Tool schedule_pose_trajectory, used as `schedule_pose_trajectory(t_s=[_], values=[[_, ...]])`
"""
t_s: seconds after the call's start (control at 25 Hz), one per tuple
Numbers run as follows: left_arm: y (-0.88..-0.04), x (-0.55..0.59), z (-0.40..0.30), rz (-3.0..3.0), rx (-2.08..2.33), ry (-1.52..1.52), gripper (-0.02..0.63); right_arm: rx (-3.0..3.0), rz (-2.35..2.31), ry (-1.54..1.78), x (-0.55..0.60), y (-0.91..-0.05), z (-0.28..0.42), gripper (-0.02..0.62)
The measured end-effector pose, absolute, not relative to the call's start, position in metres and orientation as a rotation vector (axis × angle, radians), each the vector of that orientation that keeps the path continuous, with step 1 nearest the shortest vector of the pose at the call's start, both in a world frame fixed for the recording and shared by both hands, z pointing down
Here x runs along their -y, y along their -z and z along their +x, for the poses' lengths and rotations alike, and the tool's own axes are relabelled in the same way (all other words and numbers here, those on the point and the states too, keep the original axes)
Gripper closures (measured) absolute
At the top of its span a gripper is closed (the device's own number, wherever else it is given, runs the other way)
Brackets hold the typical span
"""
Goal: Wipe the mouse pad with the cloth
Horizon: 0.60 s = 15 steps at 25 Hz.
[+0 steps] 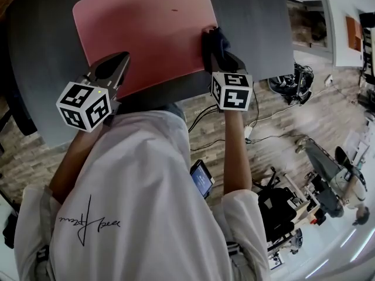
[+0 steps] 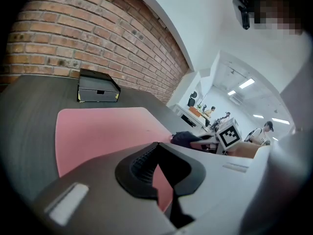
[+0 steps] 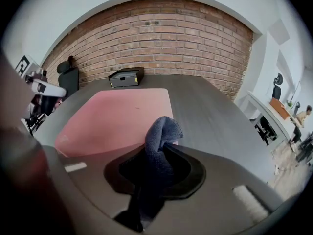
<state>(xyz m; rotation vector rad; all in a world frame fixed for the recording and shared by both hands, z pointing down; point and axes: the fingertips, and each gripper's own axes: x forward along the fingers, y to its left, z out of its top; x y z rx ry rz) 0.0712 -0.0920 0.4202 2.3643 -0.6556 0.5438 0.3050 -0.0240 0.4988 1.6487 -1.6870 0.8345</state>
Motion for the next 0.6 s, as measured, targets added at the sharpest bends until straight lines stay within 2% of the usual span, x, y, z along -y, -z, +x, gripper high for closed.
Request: schedule_pose_trajectory(t_s=[0.6], values=[[-0.429, 0.096, 0.063, 2.374, 0.675, -0.606, 0.594, 1.666, 1.673, -0.830, 0.039, -0.544, 0.307, 0.511]])
